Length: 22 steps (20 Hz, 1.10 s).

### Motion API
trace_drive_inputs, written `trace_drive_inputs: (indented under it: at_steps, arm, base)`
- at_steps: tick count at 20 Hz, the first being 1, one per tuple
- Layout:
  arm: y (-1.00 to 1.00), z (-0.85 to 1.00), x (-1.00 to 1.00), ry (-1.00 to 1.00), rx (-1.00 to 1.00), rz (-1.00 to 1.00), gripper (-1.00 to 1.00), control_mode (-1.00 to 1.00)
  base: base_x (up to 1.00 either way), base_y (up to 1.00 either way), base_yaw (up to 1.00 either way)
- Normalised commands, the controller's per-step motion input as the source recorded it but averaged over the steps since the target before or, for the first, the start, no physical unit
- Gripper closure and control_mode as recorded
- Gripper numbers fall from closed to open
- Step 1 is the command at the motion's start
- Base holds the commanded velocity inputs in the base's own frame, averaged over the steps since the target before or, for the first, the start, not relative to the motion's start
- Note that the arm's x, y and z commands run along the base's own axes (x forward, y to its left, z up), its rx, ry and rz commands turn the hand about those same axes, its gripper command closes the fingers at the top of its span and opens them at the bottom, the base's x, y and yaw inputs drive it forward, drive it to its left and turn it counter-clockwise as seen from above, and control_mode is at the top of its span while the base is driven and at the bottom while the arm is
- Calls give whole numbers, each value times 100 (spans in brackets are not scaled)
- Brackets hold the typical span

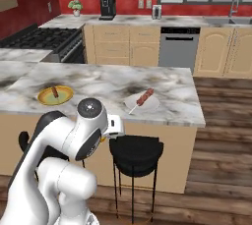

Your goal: Pick up the mango and orange from the fridge and place one fruit on each plate on the dining counter.

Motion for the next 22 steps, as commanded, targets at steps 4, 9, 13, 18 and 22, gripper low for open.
trace_drive_inputs:
  at_steps: [4,9,13,18,22]
  arm:
    - [0,0,0,0,0,0,100,100]
    - [0,0,0,0,0,0,100,100]
    - [10,3,0,0,-5,7,100,-100]
    - [43,0,0,5,-24,34,100,-100]
    - [15,5,9,3,-15,38,100,-100]
  base:
    - [68,2,13]
    - [33,4,7]
    - [0,0,1]
    - [0,0,0]
    - [0,0,0]
